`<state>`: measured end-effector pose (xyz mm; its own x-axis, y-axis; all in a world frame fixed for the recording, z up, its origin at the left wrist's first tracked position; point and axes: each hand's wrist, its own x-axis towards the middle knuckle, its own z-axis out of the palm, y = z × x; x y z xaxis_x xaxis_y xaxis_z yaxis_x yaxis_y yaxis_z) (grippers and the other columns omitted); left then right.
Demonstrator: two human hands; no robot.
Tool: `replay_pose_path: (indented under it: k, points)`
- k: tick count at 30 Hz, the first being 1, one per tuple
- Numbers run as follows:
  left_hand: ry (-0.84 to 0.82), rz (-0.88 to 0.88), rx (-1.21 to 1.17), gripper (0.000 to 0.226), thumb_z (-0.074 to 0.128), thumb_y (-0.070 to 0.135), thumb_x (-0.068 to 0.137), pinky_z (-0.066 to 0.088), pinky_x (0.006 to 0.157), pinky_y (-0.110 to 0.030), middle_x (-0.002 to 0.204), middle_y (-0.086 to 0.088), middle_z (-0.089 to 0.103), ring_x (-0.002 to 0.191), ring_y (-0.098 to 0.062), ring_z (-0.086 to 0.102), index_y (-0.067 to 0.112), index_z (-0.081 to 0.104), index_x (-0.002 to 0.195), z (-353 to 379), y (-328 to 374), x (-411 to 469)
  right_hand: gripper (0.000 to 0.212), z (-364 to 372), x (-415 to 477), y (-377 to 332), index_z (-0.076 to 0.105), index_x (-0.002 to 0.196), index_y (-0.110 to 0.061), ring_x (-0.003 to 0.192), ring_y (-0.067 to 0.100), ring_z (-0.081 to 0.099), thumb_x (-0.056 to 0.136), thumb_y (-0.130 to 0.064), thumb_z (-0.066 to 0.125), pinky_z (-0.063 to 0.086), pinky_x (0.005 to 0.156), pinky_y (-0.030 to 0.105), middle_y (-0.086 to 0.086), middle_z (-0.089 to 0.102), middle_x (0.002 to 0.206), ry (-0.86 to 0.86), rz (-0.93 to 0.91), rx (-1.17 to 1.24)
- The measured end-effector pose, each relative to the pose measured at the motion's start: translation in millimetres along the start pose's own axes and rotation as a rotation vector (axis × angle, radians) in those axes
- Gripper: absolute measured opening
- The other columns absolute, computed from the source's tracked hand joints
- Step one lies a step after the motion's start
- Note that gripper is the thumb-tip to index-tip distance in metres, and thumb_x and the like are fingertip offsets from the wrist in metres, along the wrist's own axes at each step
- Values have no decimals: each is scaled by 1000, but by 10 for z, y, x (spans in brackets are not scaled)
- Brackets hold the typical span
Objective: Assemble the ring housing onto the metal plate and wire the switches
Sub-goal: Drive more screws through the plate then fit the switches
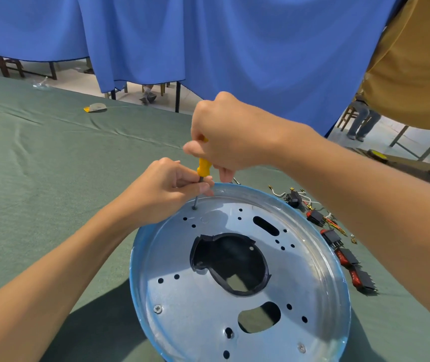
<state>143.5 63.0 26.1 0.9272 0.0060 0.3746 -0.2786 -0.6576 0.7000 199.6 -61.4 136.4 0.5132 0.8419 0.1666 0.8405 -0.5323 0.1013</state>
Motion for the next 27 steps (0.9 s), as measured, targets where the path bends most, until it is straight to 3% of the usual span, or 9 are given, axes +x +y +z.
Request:
replay_pose_path:
  k: [3, 5, 9, 12, 16, 19, 21, 24, 27]
  points:
    - [121, -16, -40, 9, 80, 18, 79, 40, 80, 0, 82, 15, 74, 74, 8, 67, 26, 80, 83, 5, -3, 6, 37, 58, 44, 5, 30, 64, -17, 46, 22, 62, 98, -22, 45, 52, 52, 30, 5, 45, 61, 5, 77, 9]
    - [135, -34, -59, 12, 82, 17, 76, 42, 72, -4, 77, 13, 75, 65, 7, 62, 27, 78, 76, -6, -11, 21, 37, 47, 56, 39, 37, 66, -15, 41, 20, 63, 100, -28, 46, 54, 51, 30, 6, 50, 54, -26, 90, 45]
    - [7, -9, -19, 9, 73, 19, 86, 51, 95, -44, 83, -8, 77, 80, -32, 65, 22, 81, 84, -56, -19, 17, 25, -73, 16, 90, 60, 81, -18, 51, -14, 56, 90, -41, 63, 49, 53, 24, -1, 66, 59, -104, -39, 76]
    - [-29, 5, -19, 13, 68, 19, 91, 46, 102, -36, 95, 5, 78, 103, -15, 68, 22, 81, 89, -58, 4, -2, 18, -112, -13, 102, 62, 76, -22, 52, -9, 59, 89, -33, 68, 43, 44, 17, -8, 63, 56, -92, -72, 86]
    - [132, 21, 99, 10, 79, 28, 77, 17, 115, -25, 89, 9, 77, 94, 3, 66, 23, 81, 84, -21, 8, 25, 43, -11, -17, 54, 40, 63, -17, 40, 15, 64, 99, -37, 52, 56, 50, 30, 2, 51, 62, -27, 0, 90]
    - [147, 9, 81, 5, 81, 22, 75, 19, 117, -27, 82, 3, 77, 88, -2, 66, 18, 81, 75, -24, 5, 25, 44, -49, -10, 50, 43, 66, -16, 40, 14, 64, 97, -46, 51, 58, 56, 34, 6, 56, 65, -56, 8, 93]
    - [82, 37, 63, 8, 76, 18, 82, 19, 118, -31, 86, 2, 78, 87, 11, 62, 15, 81, 76, -56, -10, 26, 32, -110, 7, 74, 55, 78, -19, 46, 2, 63, 92, -47, 59, 55, 58, 26, 4, 67, 71, -131, -33, 61]
    - [-31, 55, 74, 15, 67, 20, 91, 15, 120, -29, 95, 23, 73, 100, 17, 60, 20, 81, 85, -94, -53, 28, 18, -155, 20, 99, 58, 77, -25, 58, -12, 55, 88, -35, 68, 44, 52, 21, -5, 63, 68, -129, -94, 33]
    - [4, 37, 62, 11, 70, 22, 89, 19, 118, -26, 87, 31, 70, 98, 13, 62, 21, 81, 86, -56, -60, 24, 40, -59, 30, 89, 41, 64, -23, 58, 5, 46, 90, -45, 63, 33, 48, 24, -6, 47, 62, -22, -48, -21]
